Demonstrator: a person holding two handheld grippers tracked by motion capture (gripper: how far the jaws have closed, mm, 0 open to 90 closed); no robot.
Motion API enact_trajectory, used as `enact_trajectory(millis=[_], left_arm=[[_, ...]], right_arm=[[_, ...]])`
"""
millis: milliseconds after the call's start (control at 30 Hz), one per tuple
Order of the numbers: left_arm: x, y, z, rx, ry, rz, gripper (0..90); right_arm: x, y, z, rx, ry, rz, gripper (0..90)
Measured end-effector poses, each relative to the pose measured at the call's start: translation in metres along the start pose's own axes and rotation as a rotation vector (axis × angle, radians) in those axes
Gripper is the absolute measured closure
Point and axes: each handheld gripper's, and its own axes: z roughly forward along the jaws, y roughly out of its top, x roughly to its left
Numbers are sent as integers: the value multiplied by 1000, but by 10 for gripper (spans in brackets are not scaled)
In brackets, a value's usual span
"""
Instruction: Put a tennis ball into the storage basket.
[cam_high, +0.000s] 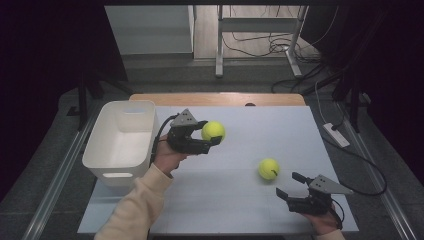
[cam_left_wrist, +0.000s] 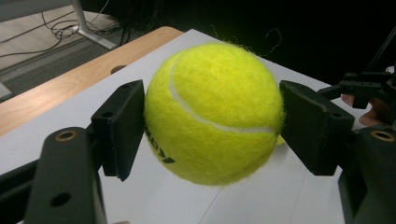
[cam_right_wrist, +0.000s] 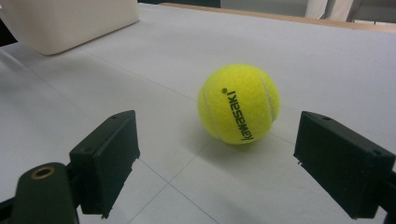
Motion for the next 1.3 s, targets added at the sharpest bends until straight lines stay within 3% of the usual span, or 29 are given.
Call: enact_trajectory(millis=[833, 1300], left_arm=[[7, 6, -21, -32, 38, -10, 277], [16, 6, -33, -48, 57, -37, 277]], right_arm=[[1, 1, 0, -1, 1, -3, 133], [2, 1, 1, -1, -2, -3, 134]])
